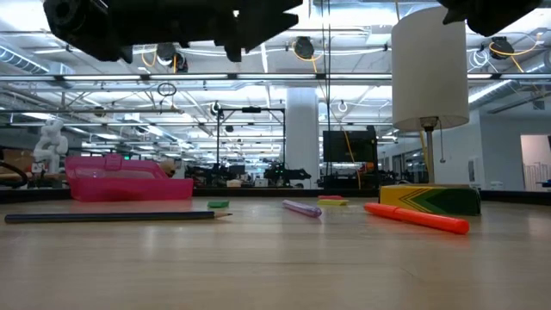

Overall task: Pack school essentials
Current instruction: Put the yellow pencil into the pink supply box

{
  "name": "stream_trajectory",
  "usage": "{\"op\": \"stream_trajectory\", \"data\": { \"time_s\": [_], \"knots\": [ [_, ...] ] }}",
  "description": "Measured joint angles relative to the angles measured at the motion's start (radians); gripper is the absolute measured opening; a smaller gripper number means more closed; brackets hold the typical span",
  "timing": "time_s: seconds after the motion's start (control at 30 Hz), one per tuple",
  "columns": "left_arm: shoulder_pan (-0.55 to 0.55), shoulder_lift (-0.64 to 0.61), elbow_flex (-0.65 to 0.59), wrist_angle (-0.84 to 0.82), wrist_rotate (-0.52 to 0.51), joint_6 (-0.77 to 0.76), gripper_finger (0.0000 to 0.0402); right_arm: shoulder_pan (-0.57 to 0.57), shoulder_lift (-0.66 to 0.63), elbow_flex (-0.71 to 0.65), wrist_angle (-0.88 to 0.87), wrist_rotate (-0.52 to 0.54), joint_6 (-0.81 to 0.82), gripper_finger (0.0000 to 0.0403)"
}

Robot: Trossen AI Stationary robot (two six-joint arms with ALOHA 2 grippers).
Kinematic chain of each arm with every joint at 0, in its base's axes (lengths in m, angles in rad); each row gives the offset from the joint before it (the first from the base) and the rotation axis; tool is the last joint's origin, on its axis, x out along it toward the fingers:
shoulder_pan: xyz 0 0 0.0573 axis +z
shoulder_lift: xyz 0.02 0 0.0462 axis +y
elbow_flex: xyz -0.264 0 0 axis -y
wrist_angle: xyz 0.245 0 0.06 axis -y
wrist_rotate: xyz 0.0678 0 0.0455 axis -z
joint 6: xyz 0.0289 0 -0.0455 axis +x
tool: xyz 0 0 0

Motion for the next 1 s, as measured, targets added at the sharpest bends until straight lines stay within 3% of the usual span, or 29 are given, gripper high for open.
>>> {"op": "stream_trajectory", "data": {
  "time_s": [0.13,0.33,0.73,0.87,1.0],
  "knots": [
    [-0.009,0.028,0.0,0.105,-0.007,0.016,0.0213,0.002,0.0,0.0,0.0,0.0,0.002,0.0025],
    [-0.027,0.029,0.0,0.132,-0.045,0.045,0.0201,0.013,0.0,0.0,0.0,0.001,-0.002,0.0025],
    [-0.029,0.028,0.0,0.131,-0.055,0.046,0.0018,0.013,0.0,0.0,0.0,0.001,-0.005,0.0025],
    [-0.029,0.008,0.0,0.11,-0.055,0.029,0.0032,0.013,-0.001,0.001,-0.005,0.002,-0.001,0.0028],
    [-0.029,-0.056,0.0,0.035,-0.054,0.011,0.0046,0.016,0.0,0.001,-0.051,0.004,0.005,0.0063]
  ]
}}
